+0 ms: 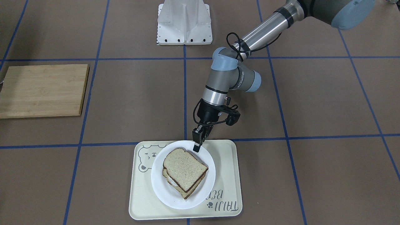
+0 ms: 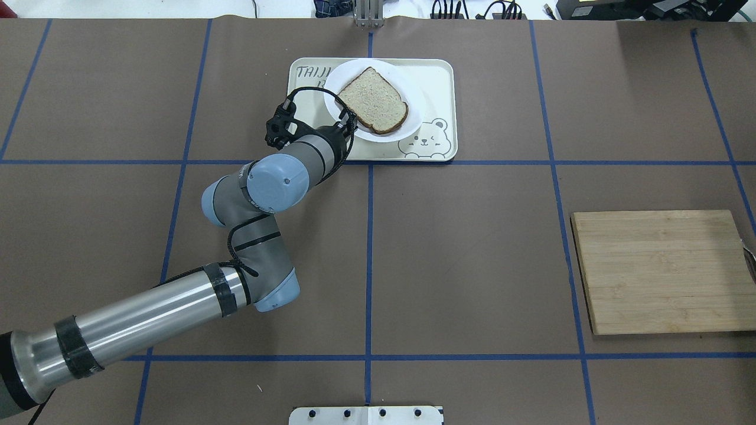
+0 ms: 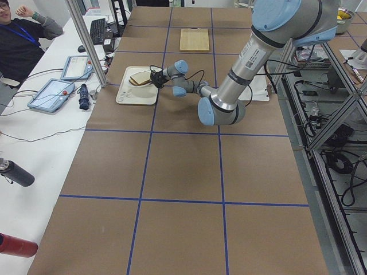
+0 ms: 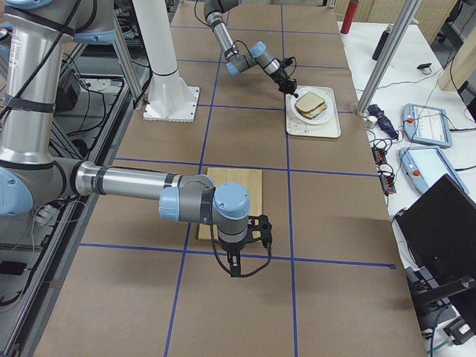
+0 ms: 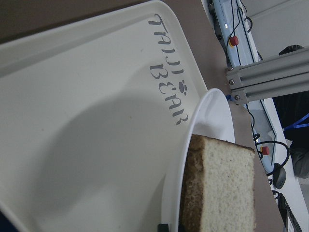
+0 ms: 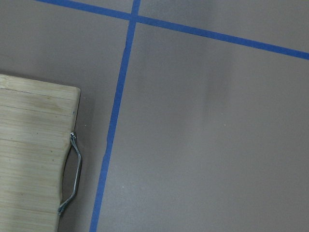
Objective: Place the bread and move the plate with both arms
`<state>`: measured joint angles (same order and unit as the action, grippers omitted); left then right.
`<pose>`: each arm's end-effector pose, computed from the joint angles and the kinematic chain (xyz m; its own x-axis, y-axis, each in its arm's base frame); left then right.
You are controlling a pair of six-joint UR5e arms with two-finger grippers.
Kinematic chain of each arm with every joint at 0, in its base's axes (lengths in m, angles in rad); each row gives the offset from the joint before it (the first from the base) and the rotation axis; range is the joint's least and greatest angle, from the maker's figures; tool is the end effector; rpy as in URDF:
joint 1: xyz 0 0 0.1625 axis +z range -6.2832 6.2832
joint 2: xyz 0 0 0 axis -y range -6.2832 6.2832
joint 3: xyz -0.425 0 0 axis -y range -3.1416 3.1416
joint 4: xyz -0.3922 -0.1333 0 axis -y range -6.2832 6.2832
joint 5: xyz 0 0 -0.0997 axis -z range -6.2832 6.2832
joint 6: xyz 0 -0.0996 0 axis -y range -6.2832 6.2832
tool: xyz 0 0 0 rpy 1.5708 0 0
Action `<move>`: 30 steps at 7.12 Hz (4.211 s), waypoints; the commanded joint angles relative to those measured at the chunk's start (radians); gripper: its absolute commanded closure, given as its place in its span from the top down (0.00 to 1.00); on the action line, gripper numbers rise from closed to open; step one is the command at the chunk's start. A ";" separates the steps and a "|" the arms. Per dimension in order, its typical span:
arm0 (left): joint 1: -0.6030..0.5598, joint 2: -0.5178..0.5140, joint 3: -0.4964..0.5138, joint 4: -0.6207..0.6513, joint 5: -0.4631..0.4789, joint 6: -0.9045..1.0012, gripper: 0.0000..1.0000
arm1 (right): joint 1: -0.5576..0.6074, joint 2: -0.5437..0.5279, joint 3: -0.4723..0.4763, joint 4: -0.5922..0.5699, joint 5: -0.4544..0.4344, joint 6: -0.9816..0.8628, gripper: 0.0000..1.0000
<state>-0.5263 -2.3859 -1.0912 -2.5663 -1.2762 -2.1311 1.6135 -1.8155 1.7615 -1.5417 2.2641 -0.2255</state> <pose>0.6067 -0.5401 0.2506 -0.2111 -0.4655 -0.8595 0.7229 0.5175 -0.4578 0.0861 -0.3831 0.6751 0.7579 -0.1758 0.6283 0.1301 0.9844 0.1186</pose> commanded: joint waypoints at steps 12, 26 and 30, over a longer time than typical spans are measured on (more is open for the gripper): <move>0.037 0.436 -0.736 0.558 -0.293 1.068 0.98 | 0.000 -0.002 -0.010 0.000 0.002 0.000 1.00; -0.975 0.835 -0.659 1.135 -0.883 2.406 0.98 | 0.000 0.008 -0.030 0.000 0.012 0.003 1.00; -1.069 0.927 -0.653 1.135 -1.103 2.404 0.98 | -0.001 0.012 -0.031 0.000 0.008 0.003 1.00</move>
<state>-1.5837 -1.4751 -1.7456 -1.4281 -2.3735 0.2717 1.6131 -1.8052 1.7305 -1.5417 2.2726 -0.2225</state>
